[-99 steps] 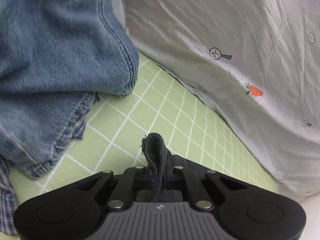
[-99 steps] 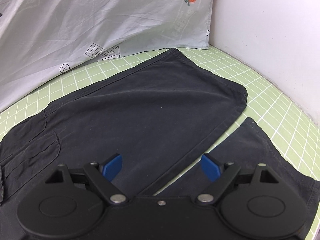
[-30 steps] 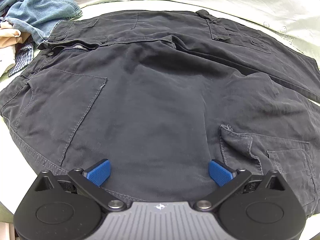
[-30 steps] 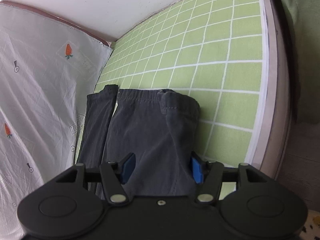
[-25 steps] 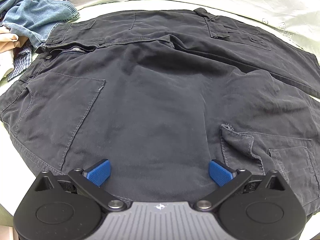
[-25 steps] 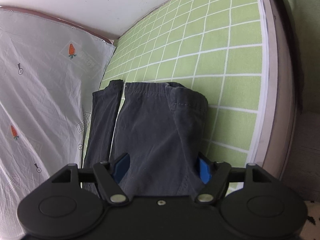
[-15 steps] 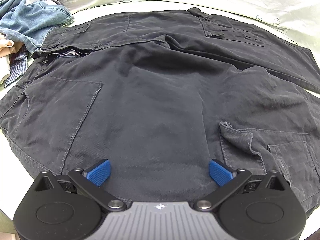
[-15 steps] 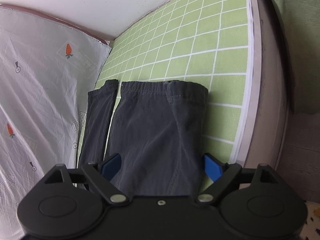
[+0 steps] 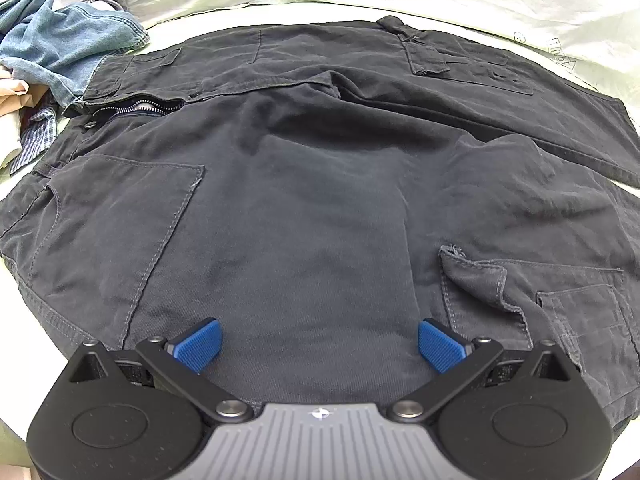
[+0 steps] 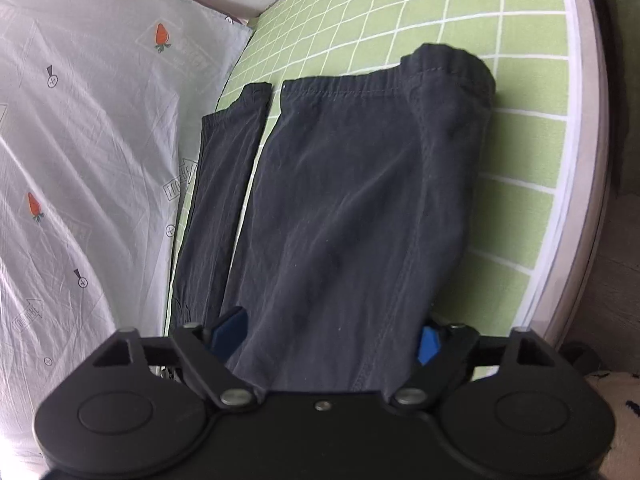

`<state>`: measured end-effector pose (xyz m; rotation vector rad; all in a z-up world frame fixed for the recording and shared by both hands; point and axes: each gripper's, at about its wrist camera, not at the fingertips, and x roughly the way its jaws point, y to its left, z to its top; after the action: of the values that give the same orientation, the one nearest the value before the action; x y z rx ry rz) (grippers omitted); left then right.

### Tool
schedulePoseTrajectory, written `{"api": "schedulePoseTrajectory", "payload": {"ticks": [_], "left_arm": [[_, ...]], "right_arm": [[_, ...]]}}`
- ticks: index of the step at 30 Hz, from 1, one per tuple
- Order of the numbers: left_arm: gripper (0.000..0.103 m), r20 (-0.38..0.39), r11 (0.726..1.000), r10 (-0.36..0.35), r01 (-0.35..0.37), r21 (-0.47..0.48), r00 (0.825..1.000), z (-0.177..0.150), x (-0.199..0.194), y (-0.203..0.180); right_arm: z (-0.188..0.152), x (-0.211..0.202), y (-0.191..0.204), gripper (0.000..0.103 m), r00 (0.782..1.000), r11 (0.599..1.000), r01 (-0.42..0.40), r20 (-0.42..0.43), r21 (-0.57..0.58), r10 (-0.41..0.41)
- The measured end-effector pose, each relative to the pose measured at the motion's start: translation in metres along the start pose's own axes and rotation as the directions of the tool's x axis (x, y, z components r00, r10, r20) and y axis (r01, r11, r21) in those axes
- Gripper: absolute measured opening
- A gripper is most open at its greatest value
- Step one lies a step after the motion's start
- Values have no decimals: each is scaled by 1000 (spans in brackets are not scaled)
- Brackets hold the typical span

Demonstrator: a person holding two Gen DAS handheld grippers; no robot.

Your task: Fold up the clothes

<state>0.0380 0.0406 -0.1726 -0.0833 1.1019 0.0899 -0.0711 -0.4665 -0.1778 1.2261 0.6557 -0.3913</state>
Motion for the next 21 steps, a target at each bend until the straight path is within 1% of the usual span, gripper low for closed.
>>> {"api": "schedulePoseTrajectory", "payload": {"ticks": [1,3,5,6,7,8,9,10,12,13,15,17,21], "left_arm": [[103,1,1000,-6,6,-3,1000,0,0,1],[103,6,998,-42,42,-44,999,0,-3,9],[102,17,991,-82,83,-101,996,0,-7,20],[100,26,985,-103,105,-138,994,0,-9,27],[98,36,977,-123,127,-174,992,-1,-11,33],[93,46,966,-143,149,-210,989,-1,-14,40],[87,58,957,-149,159,-241,987,-2,-17,47],[84,71,949,-151,165,-270,986,-3,-20,55],[76,96,928,-154,177,-328,983,-4,-27,69],[73,108,916,-154,183,-356,982,-5,-31,77],[56,120,896,-127,166,-411,985,-6,-38,94],[46,128,873,-95,144,-466,987,-7,-44,112],[45,147,815,-19,101,-571,989,-13,-50,147]], "right_arm": [[-1,2,3,73,1000,1000,3,-8,-8,-3],[-4,7,8,63,1000,1000,8,-24,-25,-8],[-5,9,8,34,999,999,31,-26,-20,-31],[-5,8,3,27,999,999,41,-24,2,-41],[-5,8,-1,16,999,998,49,-22,24,-49],[-5,7,-6,7,999,997,51,-20,50,-50],[-6,7,-10,4,999,996,47,-17,78,-46],[-7,6,-13,4,999,994,36,-12,101,-35],[-9,5,-16,3,1000,993,29,1,116,-30],[-10,5,-16,3,1000,992,28,7,121,-29],[-11,4,-13,3,999,994,41,11,102,-42],[-12,4,-11,3,999,993,48,18,108,-50],[-15,4,-7,3,997,992,66,34,111,-70]]}}
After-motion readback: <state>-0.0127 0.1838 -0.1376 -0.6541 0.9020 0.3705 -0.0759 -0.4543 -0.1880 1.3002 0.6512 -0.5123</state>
